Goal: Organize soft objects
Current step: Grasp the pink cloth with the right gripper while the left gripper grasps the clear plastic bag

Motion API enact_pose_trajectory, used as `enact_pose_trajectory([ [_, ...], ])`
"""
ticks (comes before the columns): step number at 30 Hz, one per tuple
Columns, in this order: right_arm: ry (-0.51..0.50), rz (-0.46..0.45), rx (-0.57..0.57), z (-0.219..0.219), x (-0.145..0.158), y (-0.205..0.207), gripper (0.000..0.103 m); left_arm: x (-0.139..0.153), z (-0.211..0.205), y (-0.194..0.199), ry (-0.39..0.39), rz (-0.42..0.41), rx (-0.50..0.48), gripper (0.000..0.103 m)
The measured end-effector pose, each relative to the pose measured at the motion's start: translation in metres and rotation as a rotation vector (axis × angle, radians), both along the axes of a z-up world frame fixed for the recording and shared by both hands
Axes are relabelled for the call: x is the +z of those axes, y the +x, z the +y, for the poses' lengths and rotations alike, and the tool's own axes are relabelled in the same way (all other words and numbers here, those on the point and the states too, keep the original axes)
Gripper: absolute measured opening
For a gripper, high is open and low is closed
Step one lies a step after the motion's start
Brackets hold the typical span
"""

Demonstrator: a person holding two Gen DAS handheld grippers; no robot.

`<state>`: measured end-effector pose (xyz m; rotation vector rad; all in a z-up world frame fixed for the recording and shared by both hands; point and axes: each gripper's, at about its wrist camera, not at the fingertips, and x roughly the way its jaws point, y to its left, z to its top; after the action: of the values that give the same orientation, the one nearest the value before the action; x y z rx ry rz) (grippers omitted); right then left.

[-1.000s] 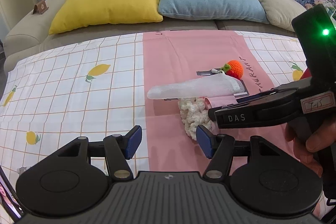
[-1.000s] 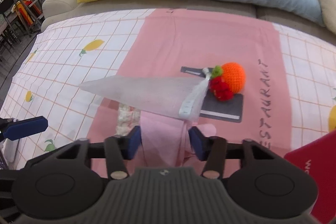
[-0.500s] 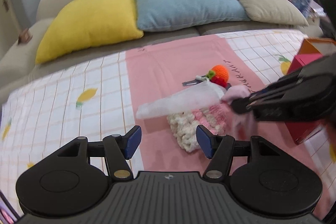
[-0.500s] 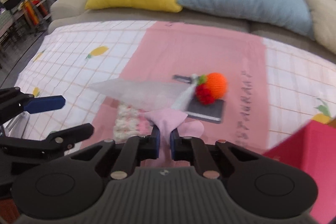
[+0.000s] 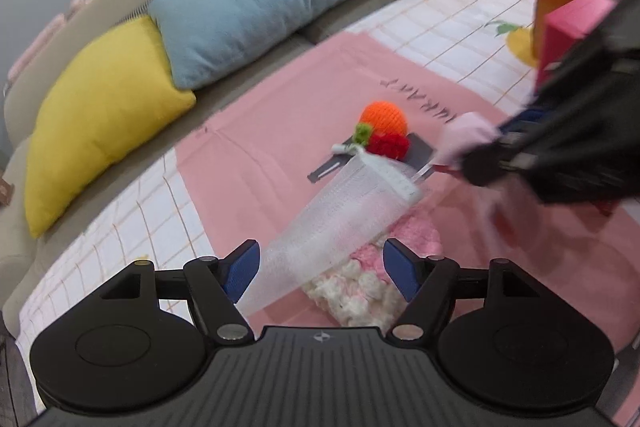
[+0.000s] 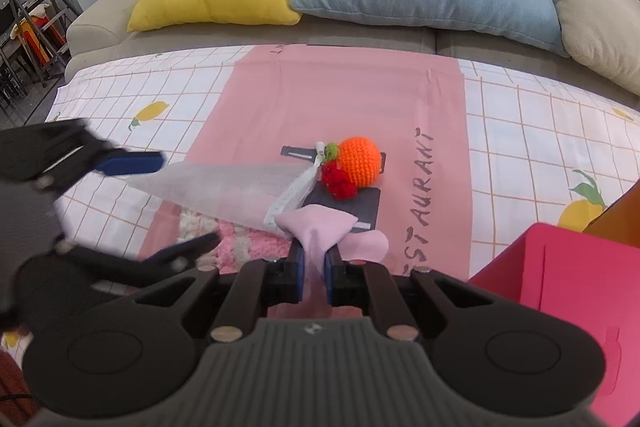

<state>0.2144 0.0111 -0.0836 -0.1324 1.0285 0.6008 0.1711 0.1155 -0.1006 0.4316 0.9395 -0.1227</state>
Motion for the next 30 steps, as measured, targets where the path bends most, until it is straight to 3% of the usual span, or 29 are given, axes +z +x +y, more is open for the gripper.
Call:
enact_pose_trajectory([
  [3,-0.006,-0.004,0.008,-0.002,0.001,-0.004,0.008,-0.006,0.008,0.013,-0.064,0.049,0.044,0.073],
  [6,-0.005,0.006,0.013,-0.005,-0.001,-0.006,0.008,-0.007,0.021,0.021,-0.170,0.092,0.115,0.056],
  [8,-0.011,0.008,0.012,-0.006,-0.002,-0.007,0.008,-0.007,0.025,0.022,-0.209,0.102,0.132,0.027],
  [10,-0.015,0.010,0.009,-0.007,-0.003,-0.009,0.008,-0.005,0.024,0.022,-0.215,0.105,0.139,0.009],
  [12,-0.016,0.013,0.008,-0.008,-0.003,-0.010,0.008,-0.002,0.023,0.019,-0.227,0.101,0.157,0.003],
  [16,-0.008,0.004,0.008,-0.011,0.002,-0.015,0.008,0.011,0.025,0.012,-0.259,0.064,0.215,0.000],
  [30,0.115,-0.054,0.009,-0.045,0.048,-0.049,0.008,0.079,0.007,-0.055,-0.395,-0.050,0.268,0.000],
])
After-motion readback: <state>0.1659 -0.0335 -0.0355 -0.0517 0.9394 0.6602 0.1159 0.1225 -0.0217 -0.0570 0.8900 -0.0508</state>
